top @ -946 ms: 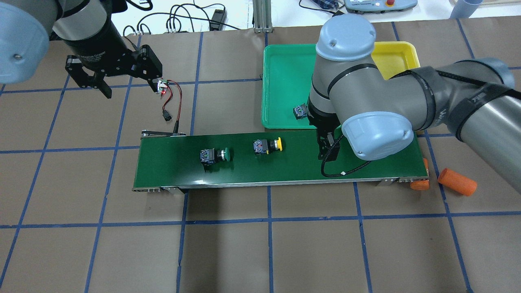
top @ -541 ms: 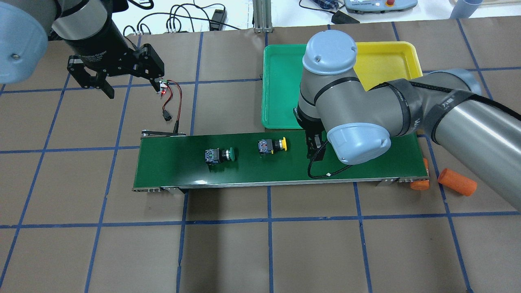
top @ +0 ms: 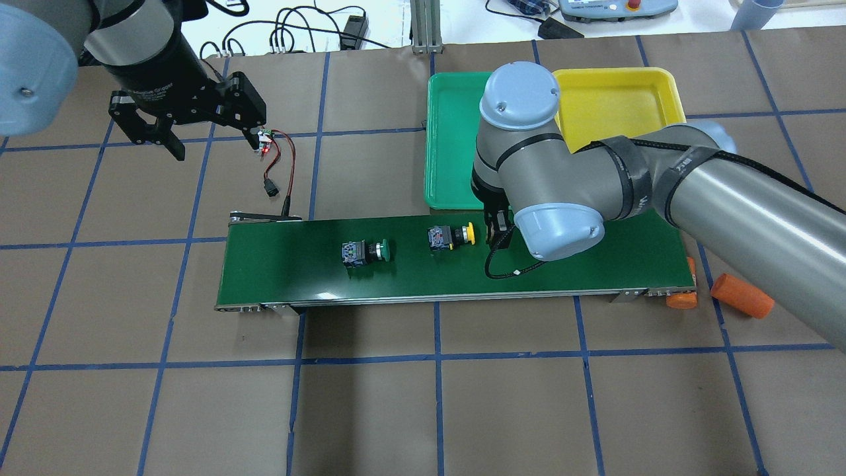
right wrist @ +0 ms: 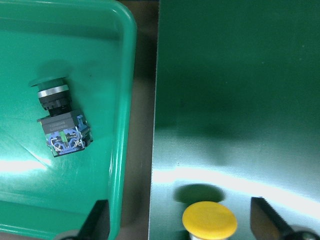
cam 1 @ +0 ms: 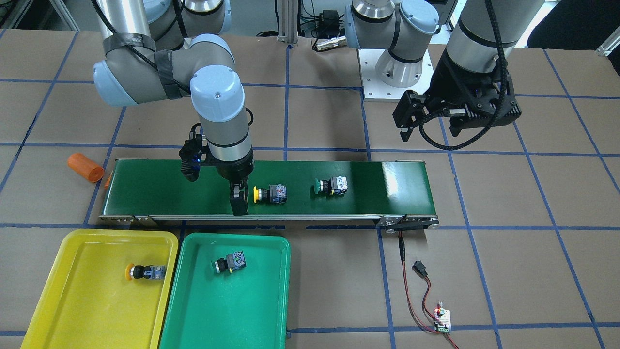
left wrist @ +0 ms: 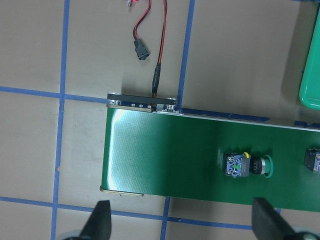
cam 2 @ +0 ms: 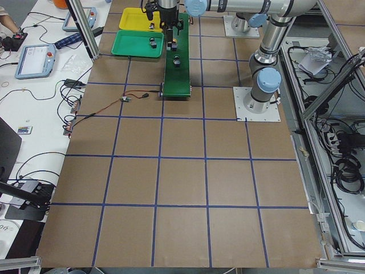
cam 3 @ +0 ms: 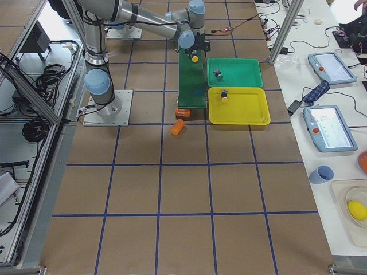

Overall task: Sort buttons by color to trays
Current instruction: 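Lower right gripper and grasp the yellow button on the belt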

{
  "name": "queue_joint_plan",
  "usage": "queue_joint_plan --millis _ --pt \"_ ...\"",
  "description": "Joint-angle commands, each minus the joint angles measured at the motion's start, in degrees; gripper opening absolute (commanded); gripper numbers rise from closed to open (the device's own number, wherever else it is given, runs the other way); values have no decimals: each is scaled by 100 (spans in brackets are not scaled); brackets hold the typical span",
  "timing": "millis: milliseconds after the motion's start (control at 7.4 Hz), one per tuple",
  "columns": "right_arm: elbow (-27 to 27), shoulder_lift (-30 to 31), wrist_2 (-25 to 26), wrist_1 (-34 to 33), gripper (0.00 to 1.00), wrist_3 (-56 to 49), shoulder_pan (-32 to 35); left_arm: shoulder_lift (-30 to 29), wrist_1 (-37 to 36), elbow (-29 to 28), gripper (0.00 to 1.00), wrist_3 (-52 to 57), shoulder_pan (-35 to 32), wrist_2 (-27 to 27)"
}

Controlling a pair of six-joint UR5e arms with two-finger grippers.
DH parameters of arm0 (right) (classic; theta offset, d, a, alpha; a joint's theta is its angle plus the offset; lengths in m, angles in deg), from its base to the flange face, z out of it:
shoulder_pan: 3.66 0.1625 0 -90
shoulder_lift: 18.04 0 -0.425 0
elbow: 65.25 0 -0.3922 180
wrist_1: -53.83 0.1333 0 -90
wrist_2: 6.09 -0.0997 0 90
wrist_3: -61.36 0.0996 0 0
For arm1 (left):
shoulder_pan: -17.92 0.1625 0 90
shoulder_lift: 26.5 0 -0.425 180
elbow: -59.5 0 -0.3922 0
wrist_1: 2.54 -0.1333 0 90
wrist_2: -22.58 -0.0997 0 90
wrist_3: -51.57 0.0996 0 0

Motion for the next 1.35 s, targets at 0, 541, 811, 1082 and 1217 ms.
queue_joint_plan --millis 0,541,811,1082,1217 --pt "0 -98 1 -80 100 78 42 33 -19 17 100 9 -1 0" --pt "-52 -255 1 95 100 228 218 16 -37 43 100 62 -1 0" --pt "-52 -239 1 69 23 228 218 33 -37 26 100 62 -1 0" --pt "0 -203 10 -18 0 228 209 42 -37 8 100 62 8 9" --pt "27 -151 62 -19 0 150 200 33 -37 8 100 62 8 9"
